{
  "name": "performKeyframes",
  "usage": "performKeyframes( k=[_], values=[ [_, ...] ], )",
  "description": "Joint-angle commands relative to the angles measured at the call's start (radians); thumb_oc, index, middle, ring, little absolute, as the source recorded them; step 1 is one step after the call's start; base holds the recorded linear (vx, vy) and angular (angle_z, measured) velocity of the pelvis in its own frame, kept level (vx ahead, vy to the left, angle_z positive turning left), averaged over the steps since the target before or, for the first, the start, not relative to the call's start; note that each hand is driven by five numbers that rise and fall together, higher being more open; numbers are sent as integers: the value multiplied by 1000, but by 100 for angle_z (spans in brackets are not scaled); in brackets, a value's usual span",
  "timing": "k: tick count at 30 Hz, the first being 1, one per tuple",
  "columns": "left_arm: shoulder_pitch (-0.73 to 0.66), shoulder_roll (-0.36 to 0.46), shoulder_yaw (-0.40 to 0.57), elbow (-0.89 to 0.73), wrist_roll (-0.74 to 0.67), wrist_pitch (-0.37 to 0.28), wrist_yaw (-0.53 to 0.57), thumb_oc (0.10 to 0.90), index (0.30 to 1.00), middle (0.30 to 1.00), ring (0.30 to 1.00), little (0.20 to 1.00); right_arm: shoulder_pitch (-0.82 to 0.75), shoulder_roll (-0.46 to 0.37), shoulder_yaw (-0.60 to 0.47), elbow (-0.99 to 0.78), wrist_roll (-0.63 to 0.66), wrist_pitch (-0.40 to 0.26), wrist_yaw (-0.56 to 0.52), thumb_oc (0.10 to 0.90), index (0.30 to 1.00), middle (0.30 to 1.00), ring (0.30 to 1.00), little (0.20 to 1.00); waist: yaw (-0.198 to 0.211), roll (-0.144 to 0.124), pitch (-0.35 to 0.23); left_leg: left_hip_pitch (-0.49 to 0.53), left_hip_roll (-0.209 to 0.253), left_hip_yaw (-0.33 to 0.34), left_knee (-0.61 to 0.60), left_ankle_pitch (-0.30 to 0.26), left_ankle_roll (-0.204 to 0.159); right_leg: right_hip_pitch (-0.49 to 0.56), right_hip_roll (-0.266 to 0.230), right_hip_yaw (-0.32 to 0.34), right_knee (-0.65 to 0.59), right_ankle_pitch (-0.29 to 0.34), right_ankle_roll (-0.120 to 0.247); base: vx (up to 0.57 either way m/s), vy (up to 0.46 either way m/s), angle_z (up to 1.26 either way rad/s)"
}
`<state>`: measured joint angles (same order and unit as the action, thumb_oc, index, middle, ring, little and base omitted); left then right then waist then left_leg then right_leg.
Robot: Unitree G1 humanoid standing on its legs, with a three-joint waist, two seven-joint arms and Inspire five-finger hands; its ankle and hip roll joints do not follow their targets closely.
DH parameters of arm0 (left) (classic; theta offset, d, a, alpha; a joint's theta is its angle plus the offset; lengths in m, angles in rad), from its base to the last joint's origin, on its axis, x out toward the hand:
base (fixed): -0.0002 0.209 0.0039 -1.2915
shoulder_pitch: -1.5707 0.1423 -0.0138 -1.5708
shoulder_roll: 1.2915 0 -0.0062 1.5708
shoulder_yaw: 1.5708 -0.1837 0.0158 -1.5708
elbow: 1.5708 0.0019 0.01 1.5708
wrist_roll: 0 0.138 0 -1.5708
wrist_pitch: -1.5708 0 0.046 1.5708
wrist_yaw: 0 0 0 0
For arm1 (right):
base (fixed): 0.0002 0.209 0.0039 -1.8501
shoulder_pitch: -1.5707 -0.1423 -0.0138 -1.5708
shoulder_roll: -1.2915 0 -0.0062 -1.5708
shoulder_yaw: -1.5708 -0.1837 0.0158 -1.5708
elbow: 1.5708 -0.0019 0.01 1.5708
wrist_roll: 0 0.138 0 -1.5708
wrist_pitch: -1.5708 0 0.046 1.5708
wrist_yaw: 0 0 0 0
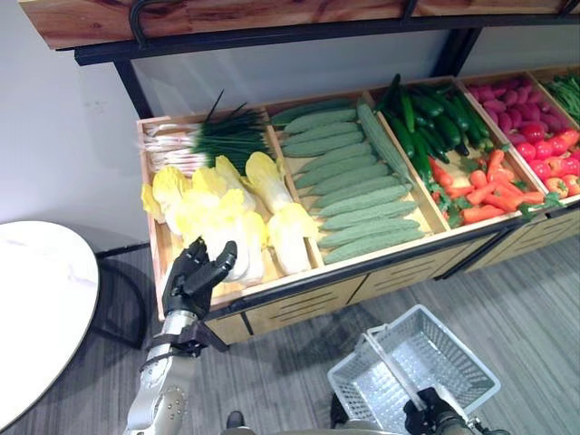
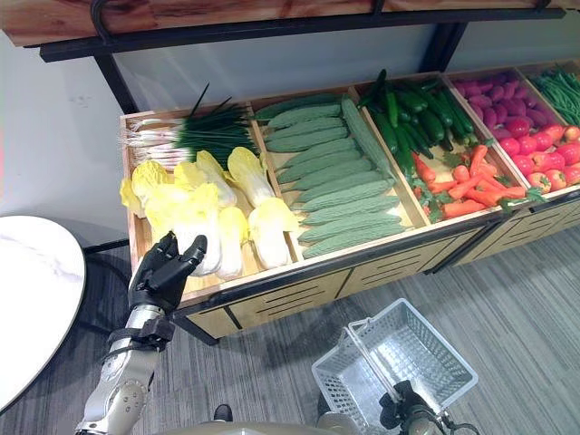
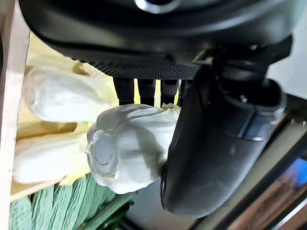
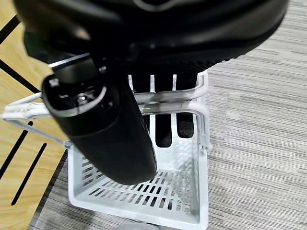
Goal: Get the vegetables into the basket
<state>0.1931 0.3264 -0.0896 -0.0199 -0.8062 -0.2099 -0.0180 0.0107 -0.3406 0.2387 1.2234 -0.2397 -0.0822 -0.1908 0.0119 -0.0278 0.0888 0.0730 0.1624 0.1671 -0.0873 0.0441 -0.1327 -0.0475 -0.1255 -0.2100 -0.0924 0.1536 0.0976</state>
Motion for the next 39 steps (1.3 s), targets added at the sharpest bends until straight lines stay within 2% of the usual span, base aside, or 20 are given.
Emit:
performKeyframes(
  k=[1, 7, 11, 12, 14, 15, 16, 17, 18, 19, 20, 22, 23, 24, 28, 32, 36, 39],
  values=[
    [-111, 82, 1, -118, 11, -90, -84, 400, 300, 300, 300, 300, -10, -23, -16, -2, -20, -23, 0, 400, 300, 300, 300, 300, 9, -81, 8, -68, -10, -23, 114, -61, 11, 52, -176, -34, 5, 12, 134, -60, 126, 2],
    [-148, 117, -34, -130, 8, -93, -86, 400, 300, 300, 300, 300, 5, -15, -57, -10, 22, -16, -1, 400, 300, 300, 300, 300, -4, -106, 27, -66, -58, -12, 133, -95, 51, 6, -221, 2, 87, 69, 157, -37, 146, -1],
    [-168, 123, -51, -132, 25, -96, -88, 400, 300, 300, 300, 300, 24, -7, -89, -12, 48, -10, -5, 400, 300, 300, 300, 300, -35, -120, 45, -49, -103, 17, 122, -106, 74, -34, -259, 48, 97, 209, 164, -68, 165, -8],
    [-170, 130, -52, -134, 40, -99, -88, 400, 300, 300, 300, 300, 26, -9, -100, -16, 58, -7, -6, 400, 300, 300, 300, 300, -38, -120, 49, -48, -113, 31, 117, -106, 78, -57, -270, 60, 87, 267, 164, -115, 151, -28],
    [-170, 142, -43, -142, 53, -101, -82, 400, 300, 300, 300, 300, 28, -10, -104, -27, 62, -6, -7, 400, 300, 300, 300, 300, -42, -115, 54, -53, -113, 45, 112, -99, 83, -81, -278, 61, 85, 286, 164, -128, 119, -36],
    [-170, 158, -35, -142, 67, -102, -83, 400, 300, 300, 300, 300, 30, -10, -106, -37, 67, -8, -10, 400, 300, 300, 300, 300, -38, -96, 64, -51, -105, 70, 88, -83, 87, -92, -284, 3, 96, 248, 164, -186, 164, -37],
    [-169, 160, -35, -139, 71, -97, -91, 400, 300, 300, 300, 300, 31, -11, -107, -34, 70, -10, -9, 400, 300, 300, 300, 300, -31, -90, 63, -52, -104, 93, 74, -77, 91, -87, -295, -55, 119, 218, 164, -191, 166, -114],
    [-169, 161, -35, -138, 71, -97, -91, 400, 300, 300, 300, 300, 31, -10, -107, -34, 70, -10, -9, 400, 300, 300, 300, 300, -33, -93, 60, -57, -107, 92, 73, -74, 92, -92, -298, -55, 119, 220, 164, -172, 258, -106],
    [-156, 165, -11, -146, 83, -93, -91, 400, 300, 300, 300, 300, 32, -15, -103, -37, 59, -13, -9, 400, 300, 300, 300, 300, -9, -68, 57, -46, -97, 145, 57, -81, 101, -57, -297, -187, 241, 100, 160, -141, 246, -91],
    [-152, 161, -9, -150, 84, -90, -93, 400, 300, 300, 300, 300, 31, -17, -98, -33, 56, -14, -6, 400, 300, 300, 300, 300, -5, -65, 57, -42, -98, 159, 56, -83, 105, -50, -295, -197, 270, 73, 154, -224, 332, -39],
    [-146, 160, 0, -158, 91, -92, -91, 400, 300, 300, 300, 300, 21, -20, -90, -31, 49, -14, -6, 400, 300, 300, 300, 300, 2, -61, 53, -45, -104, 200, 66, -83, 121, -32, -290, -224, 356, 35, 145, -123, 130, -94],
    [-138, 157, 7, -165, 91, -92, -94, 400, 300, 300, 300, 300, 14, -23, -85, -21, 47, -15, -5, 400, 300, 300, 300, 300, 11, -59, 51, -45, -109, 224, 70, -86, 127, -18, -280, -240, 388, 10, 142, -86, 80, -151],
    [-123, 157, 19, -170, 96, -93, -92, 400, 300, 300, 300, 300, 8, -22, -72, -26, 44, -18, -3, 400, 300, 300, 300, 300, 20, -60, 44, -47, -109, 260, 68, -75, 126, 3, -251, -257, 383, -15, 139, -86, -63, -125],
    [-111, 160, 41, -167, 103, -95, -90, 400, 300, 300, 300, 300, 3, -22, -56, -22, 36, -17, -1, 400, 300, 300, 300, 300, 34, -58, 34, -46, -99, 311, 59, -61, 114, 39, -231, -306, 293, -48, 129, -58, -176, -116],
    [-101, 152, 50, -164, 101, -97, -90, 400, 300, 300, 300, 300, 11, -32, -64, -17, 32, -13, -4, 400, 300, 300, 300, 300, 24, -44, 29, -50, -60, 343, 79, -42, 85, 67, -190, -316, 208, -95, 103, -8, -166, -65],
    [-105, 138, 47, -162, 91, -98, -90, 400, 300, 300, 300, 300, 16, -45, -90, -1, 45, -9, -14, 400, 300, 300, 300, 300, 11, -34, 34, -50, -26, 365, 83, -16, 57, 86, -154, -314, 152, -106, 89, -13, -207, -34],
    [-119, 127, 34, -154, 76, -100, -88, 400, 300, 300, 300, 300, 29, -79, -133, 17, 78, -7, -37, 400, 300, 300, 300, 300, -26, 3, 46, -54, 40, 380, 69, 59, 0, 90, -82, -273, 91, -131, 58, -20, -298, -31],
    [-131, 117, 19, -146, 78, -98, -86, 400, 300, 300, 300, 300, 28, -93, -146, 27, 93, -6, -45, 400, 300, 300, 300, 300, -34, 22, 56, -56, 64, 380, 74, 82, -18, 90, -58, -266, 87, -145, 42, -21, -187, -25]
  ],
)
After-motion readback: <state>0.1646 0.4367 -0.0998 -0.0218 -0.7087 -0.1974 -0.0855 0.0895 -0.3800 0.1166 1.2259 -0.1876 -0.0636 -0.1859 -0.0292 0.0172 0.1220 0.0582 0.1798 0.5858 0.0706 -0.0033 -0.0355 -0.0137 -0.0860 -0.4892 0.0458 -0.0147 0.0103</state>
